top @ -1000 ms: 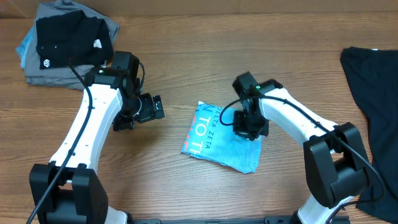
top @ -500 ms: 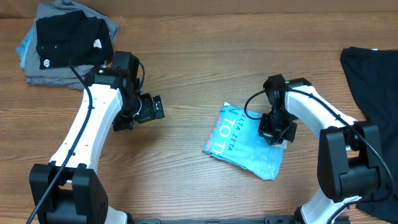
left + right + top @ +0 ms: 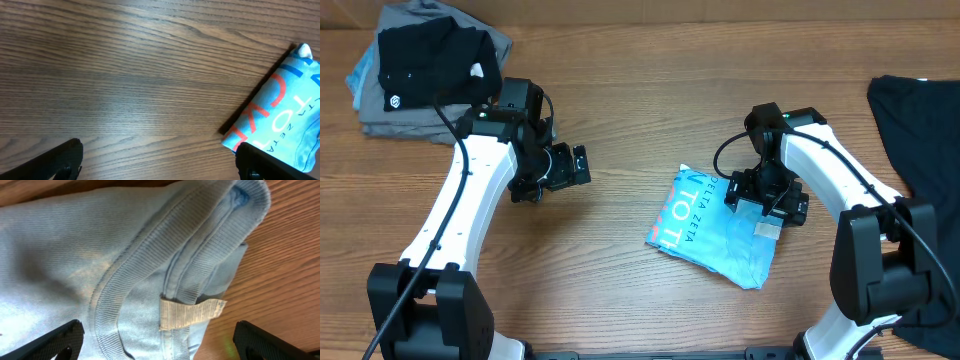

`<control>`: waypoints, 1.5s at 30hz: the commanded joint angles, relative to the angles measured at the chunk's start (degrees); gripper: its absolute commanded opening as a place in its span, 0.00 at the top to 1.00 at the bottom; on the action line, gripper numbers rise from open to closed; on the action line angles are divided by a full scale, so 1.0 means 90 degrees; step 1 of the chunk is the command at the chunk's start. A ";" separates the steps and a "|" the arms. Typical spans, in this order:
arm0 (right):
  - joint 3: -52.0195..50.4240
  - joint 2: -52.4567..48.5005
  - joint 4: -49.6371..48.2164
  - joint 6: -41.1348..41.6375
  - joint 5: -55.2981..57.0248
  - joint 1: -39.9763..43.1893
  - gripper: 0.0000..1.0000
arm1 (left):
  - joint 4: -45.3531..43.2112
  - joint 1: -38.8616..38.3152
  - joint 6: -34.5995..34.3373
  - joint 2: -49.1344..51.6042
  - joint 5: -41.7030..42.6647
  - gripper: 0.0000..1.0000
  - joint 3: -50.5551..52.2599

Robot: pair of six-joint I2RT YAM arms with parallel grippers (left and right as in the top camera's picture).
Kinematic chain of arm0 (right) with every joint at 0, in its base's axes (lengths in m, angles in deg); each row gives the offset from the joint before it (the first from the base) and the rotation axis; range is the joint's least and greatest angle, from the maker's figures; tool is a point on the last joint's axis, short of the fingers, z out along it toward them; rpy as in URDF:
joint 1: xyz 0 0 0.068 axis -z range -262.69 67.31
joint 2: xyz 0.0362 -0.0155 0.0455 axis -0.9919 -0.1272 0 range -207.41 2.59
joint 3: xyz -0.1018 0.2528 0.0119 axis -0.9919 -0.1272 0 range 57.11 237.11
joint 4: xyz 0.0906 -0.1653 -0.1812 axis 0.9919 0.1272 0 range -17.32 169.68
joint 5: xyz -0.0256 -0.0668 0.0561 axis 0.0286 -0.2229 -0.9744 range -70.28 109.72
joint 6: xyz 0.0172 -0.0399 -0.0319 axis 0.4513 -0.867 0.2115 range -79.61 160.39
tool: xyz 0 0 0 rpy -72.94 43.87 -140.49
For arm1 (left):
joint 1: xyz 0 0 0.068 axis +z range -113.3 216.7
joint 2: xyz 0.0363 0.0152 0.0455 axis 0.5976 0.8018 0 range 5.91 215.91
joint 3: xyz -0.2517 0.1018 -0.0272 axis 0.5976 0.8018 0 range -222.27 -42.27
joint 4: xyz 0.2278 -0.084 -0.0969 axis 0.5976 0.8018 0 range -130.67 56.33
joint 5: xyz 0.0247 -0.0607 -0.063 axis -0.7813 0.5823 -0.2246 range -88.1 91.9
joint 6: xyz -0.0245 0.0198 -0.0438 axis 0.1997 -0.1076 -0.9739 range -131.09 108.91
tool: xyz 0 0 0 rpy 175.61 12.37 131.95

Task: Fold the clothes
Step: 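Release the bundle and raise the right gripper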

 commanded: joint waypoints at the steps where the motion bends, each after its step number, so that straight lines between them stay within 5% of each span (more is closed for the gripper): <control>1: 0.0117 0.0017 -0.0155 -0.0022 -0.0172 0.0000 0.00 | -0.0002 -0.0024 0.0121 0.0019 0.0107 0.00 0.0002; 20: 0.0117 0.0017 -0.3026 -0.0022 -0.0170 0.0000 0.00 | 0.0053 -0.0044 0.0119 0.0019 0.0131 0.00 0.0002; 45: 0.0117 0.0017 -0.3181 -0.0022 -0.0172 0.0000 0.00 | 0.0197 -0.0044 0.0119 0.0019 0.0131 0.00 0.0002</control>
